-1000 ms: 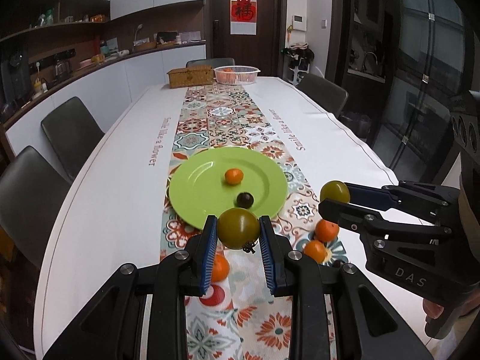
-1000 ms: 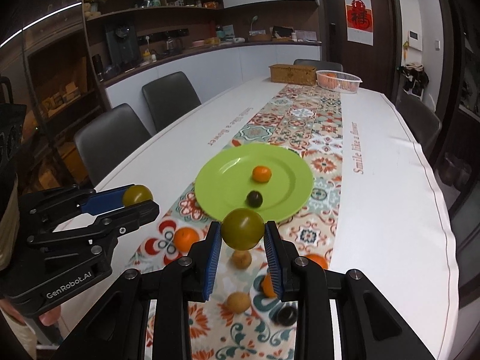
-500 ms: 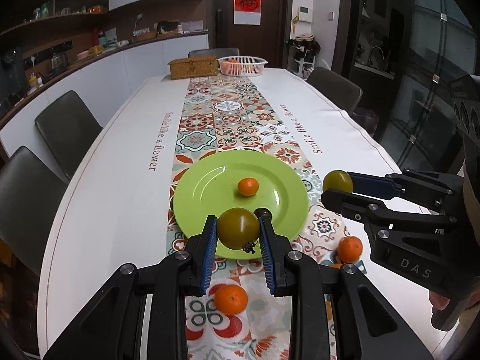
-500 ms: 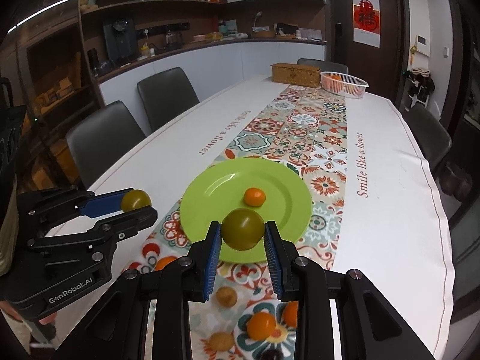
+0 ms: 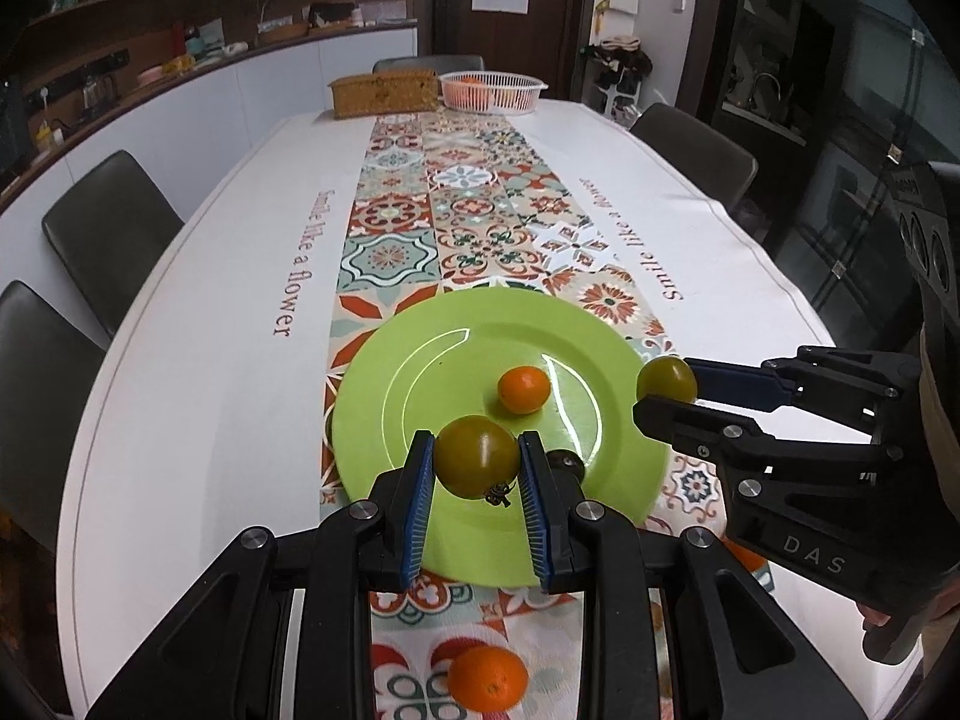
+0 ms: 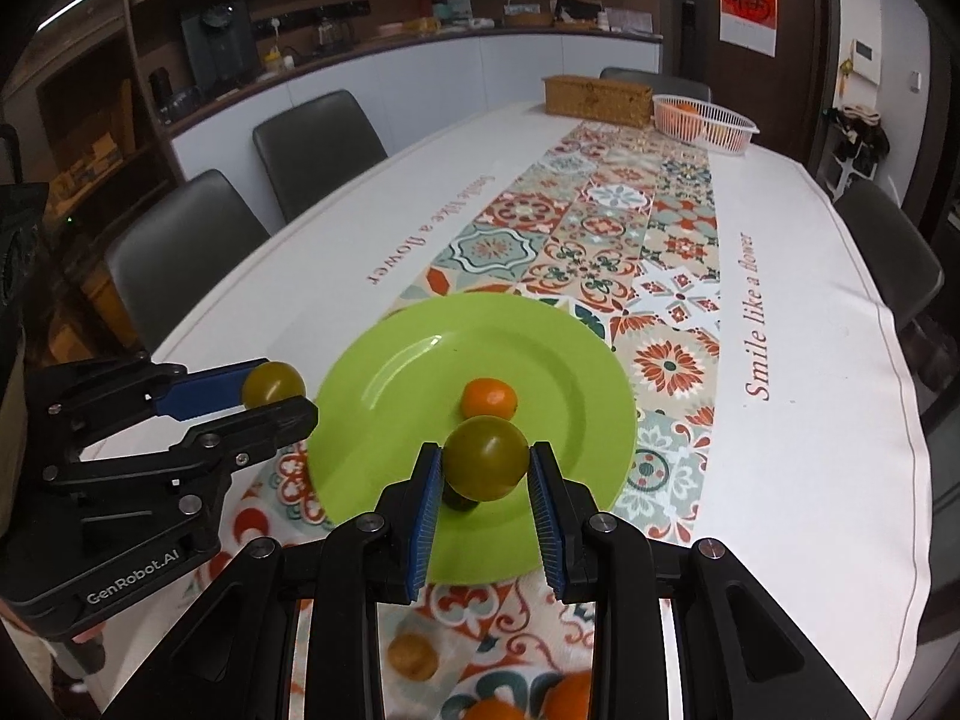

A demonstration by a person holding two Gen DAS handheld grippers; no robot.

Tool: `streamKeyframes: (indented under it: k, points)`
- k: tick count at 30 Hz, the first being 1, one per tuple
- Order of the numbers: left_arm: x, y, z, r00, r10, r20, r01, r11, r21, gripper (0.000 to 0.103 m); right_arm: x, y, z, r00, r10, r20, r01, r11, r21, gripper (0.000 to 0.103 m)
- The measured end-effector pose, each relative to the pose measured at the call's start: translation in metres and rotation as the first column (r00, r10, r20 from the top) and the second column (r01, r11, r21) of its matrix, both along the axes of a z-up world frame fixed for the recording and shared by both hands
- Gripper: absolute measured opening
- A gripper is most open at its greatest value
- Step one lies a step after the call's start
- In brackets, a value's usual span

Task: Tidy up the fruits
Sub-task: 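Lower both green-yellow tomatoes onto the green plate and open both tools, then withdraw both open tools from the plate back toward the remaining fruits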

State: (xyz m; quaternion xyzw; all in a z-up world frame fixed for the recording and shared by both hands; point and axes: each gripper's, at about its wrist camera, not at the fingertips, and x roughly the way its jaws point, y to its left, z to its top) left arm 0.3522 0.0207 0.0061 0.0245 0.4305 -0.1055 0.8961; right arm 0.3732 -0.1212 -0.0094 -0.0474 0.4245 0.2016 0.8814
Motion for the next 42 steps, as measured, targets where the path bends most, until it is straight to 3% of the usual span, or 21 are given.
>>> streamKeyframes:
  k: [7, 21, 25, 34, 42]
  points:
    - [0.024, 0.003, -0.02, 0.998, 0.005, -0.058, -0.005, 1.0, 0.003, 0.028, 0.028, 0.001, -0.019, 0.997, -0.004, -0.078, 0.003, 1.0, -0.013, 0.03]
    - [0.044, 0.001, -0.036, 0.994, 0.006, -0.113, -0.006, 1.0, 0.002, 0.028, 0.05, 0.003, -0.04, 0.989, -0.015, -0.145, 0.013, 1.0, -0.018, 0.031]
    - [0.043, 0.003, -0.033, 0.995, 0.017, -0.103, -0.016, 1.0, 0.004, 0.035, 0.048, 0.005, -0.037, 0.992, -0.005, -0.126, 0.001, 1.0, -0.031, 0.031]
    - [0.018, 0.004, -0.016, 0.998, 0.044, -0.041, -0.042, 0.998, 0.049, 0.038, 0.025, 0.003, -0.021, 0.998, 0.015, -0.061, -0.019, 0.998, -0.067, 0.033]
    - [-0.027, 0.001, 0.018, 0.995, 0.048, 0.084, -0.052, 0.998, 0.046, 0.043, -0.015, -0.005, 0.007, 0.999, 0.028, 0.022, -0.027, 0.999, -0.045, 0.034]
